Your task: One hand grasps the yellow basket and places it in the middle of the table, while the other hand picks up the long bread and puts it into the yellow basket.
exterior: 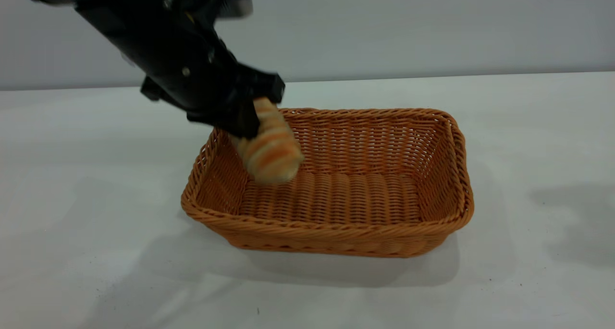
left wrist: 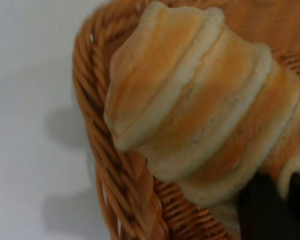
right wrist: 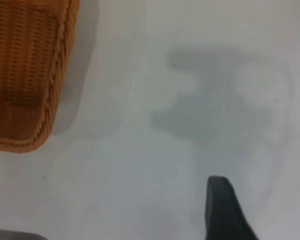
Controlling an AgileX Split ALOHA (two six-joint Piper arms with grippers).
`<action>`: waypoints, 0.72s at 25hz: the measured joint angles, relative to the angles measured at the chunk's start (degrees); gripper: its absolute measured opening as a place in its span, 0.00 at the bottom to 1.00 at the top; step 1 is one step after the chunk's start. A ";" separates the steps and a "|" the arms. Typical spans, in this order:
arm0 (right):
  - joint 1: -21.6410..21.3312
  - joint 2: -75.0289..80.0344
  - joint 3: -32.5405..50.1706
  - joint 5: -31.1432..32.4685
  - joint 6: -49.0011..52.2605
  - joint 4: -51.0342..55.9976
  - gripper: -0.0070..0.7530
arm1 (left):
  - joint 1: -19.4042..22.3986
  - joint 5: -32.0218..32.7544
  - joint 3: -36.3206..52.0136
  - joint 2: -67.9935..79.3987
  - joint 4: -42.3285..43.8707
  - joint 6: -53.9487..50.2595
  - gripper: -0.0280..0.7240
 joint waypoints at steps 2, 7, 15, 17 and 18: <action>0.00 0.00 0.00 0.00 0.00 0.00 0.57 | -0.02 0.23 0.04 0.29 0.00 0.05 0.29; 0.00 0.00 0.00 0.00 0.00 0.07 0.57 | -0.07 2.47 -0.09 0.11 0.00 0.75 0.59; 0.00 -2.03 0.00 0.82 0.00 -0.15 0.57 | 5.64 28.36 -10.84 -10.66 9.46 4.58 0.71; 0.00 -3.92 0.00 2.58 0.00 -0.67 0.57 | 8.27 34.67 -12.92 -15.45 12.61 2.88 0.71; 0.00 -5.16 0.15 3.55 0.00 -0.89 0.57 | 9.31 37.40 -13.29 -18.32 14.36 1.61 0.71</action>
